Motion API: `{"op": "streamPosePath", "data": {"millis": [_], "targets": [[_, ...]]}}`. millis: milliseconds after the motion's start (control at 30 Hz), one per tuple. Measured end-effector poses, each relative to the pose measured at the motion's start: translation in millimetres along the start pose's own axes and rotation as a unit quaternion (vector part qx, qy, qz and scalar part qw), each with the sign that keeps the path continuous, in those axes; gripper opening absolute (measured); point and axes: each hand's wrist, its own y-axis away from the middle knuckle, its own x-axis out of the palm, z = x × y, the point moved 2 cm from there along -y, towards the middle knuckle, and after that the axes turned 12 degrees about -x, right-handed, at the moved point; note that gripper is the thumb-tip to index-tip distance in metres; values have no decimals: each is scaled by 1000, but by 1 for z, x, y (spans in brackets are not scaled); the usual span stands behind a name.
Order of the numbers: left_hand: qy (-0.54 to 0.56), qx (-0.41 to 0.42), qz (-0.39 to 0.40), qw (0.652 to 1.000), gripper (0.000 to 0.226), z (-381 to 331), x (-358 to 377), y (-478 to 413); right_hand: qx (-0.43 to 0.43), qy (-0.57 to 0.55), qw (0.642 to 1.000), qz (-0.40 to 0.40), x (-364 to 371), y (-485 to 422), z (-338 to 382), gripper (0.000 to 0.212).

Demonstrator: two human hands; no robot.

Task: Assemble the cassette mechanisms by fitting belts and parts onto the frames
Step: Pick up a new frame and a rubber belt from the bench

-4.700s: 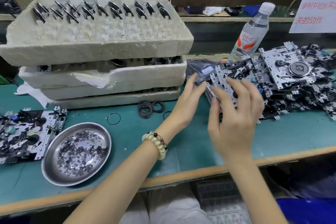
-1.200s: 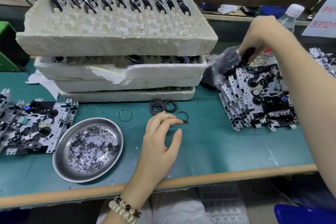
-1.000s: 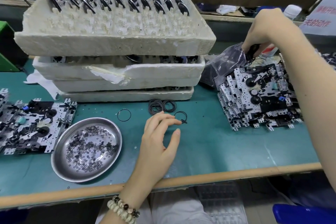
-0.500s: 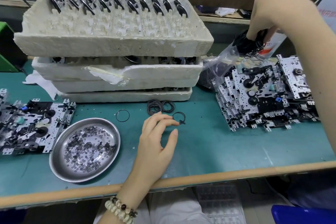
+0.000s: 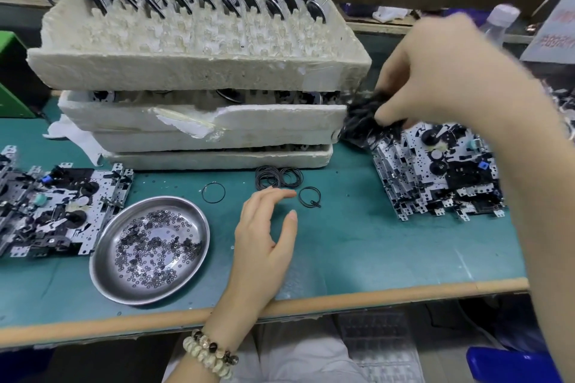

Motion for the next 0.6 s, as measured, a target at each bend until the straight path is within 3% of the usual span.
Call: {"op": "streamPosePath", "data": {"millis": [233,333,467,600], "targets": [[-42,-8,16,999,43,-2,2,1,27,22,998,-45,137,11,4,11],[-64,-1,22,998,42,-2,4,1,-25,36,994,-101,174,24,7,8],[-85,3,29,996,41,0,6,1,-71,24,980,-183,192,46,2,29],[-103,12,31,994,39,1,8,2,-59,-74,981,-167,193,61,-9,39]]}}
